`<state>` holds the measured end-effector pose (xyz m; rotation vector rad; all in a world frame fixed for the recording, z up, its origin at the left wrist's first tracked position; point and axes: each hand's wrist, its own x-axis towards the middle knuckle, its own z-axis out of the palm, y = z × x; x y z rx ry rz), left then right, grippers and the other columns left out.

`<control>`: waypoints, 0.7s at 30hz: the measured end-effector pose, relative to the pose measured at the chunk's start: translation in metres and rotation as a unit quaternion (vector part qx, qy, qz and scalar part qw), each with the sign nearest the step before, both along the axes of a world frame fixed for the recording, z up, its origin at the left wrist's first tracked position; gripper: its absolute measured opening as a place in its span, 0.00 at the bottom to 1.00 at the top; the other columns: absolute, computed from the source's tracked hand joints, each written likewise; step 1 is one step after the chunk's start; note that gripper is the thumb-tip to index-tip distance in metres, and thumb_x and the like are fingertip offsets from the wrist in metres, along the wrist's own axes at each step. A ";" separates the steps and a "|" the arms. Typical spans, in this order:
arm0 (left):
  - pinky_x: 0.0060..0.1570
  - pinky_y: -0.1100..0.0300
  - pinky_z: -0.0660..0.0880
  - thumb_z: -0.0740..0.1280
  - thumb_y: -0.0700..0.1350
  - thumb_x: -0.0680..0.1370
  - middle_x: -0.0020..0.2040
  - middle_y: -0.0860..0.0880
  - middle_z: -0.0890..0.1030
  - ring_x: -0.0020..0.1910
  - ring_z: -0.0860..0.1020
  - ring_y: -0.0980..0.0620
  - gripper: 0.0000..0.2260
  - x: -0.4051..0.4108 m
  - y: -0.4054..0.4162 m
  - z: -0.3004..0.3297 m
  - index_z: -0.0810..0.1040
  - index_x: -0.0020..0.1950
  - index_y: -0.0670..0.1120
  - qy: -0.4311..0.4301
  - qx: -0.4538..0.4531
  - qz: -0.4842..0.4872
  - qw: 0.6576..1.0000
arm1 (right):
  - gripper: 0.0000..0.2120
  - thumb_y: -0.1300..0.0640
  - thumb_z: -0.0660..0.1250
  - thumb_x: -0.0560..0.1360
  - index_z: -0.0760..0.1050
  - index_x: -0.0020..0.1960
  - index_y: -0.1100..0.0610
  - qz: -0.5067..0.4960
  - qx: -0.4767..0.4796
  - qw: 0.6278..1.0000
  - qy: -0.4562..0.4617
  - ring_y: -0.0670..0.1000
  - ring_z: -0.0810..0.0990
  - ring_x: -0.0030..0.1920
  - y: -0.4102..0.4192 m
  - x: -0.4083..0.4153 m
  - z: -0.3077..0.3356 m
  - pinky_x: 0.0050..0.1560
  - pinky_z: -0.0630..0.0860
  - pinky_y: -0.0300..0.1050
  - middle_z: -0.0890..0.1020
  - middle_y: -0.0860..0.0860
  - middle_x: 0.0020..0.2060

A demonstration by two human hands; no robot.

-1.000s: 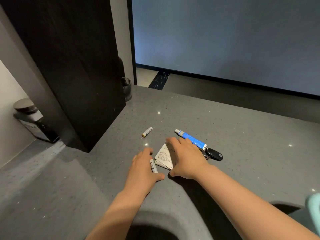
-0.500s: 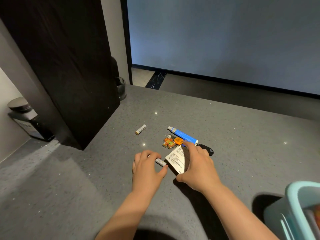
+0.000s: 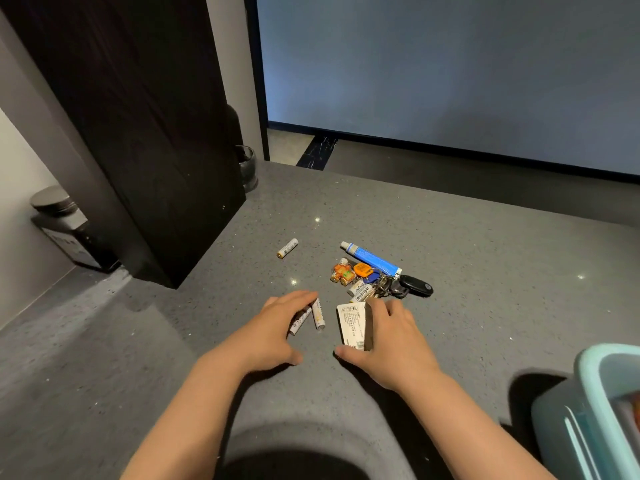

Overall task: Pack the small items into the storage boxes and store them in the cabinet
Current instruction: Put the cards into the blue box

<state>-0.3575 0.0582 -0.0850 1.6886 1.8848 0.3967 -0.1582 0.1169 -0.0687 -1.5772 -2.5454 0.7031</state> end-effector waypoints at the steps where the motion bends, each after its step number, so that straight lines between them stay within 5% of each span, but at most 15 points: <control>1: 0.64 0.70 0.53 0.77 0.40 0.65 0.75 0.56 0.58 0.71 0.57 0.53 0.45 -0.005 0.002 0.002 0.56 0.76 0.54 0.005 -0.013 -0.018 1.000 | 0.44 0.35 0.73 0.62 0.60 0.70 0.51 0.014 -0.014 1.000 -0.007 0.53 0.63 0.67 0.002 0.003 0.003 0.63 0.67 0.47 0.64 0.51 0.65; 5: 0.45 0.81 0.65 0.75 0.35 0.66 0.71 0.57 0.64 0.55 0.71 0.58 0.39 -0.016 0.015 0.007 0.64 0.73 0.53 -0.035 -0.018 -0.027 0.999 | 0.57 0.42 0.81 0.55 0.52 0.75 0.47 0.109 -0.028 0.989 -0.091 0.53 0.57 0.73 0.017 0.012 0.020 0.68 0.65 0.49 0.55 0.47 0.74; 12: 0.35 0.74 0.66 0.80 0.46 0.62 0.47 0.58 0.73 0.37 0.71 0.61 0.38 -0.005 0.027 0.000 0.70 0.69 0.53 -0.053 0.040 0.037 0.997 | 0.51 0.47 0.81 0.57 0.58 0.74 0.45 0.155 0.017 0.982 -0.105 0.53 0.62 0.67 0.025 0.004 0.022 0.64 0.65 0.50 0.66 0.44 0.70; 21: 0.37 0.68 0.64 0.80 0.55 0.60 0.57 0.53 0.72 0.41 0.68 0.57 0.39 0.009 0.028 -0.007 0.71 0.68 0.50 -0.015 0.079 0.070 0.994 | 0.51 0.42 0.80 0.54 0.61 0.72 0.46 0.147 0.054 0.982 -0.107 0.51 0.65 0.61 0.028 0.001 0.016 0.58 0.66 0.47 0.69 0.46 0.64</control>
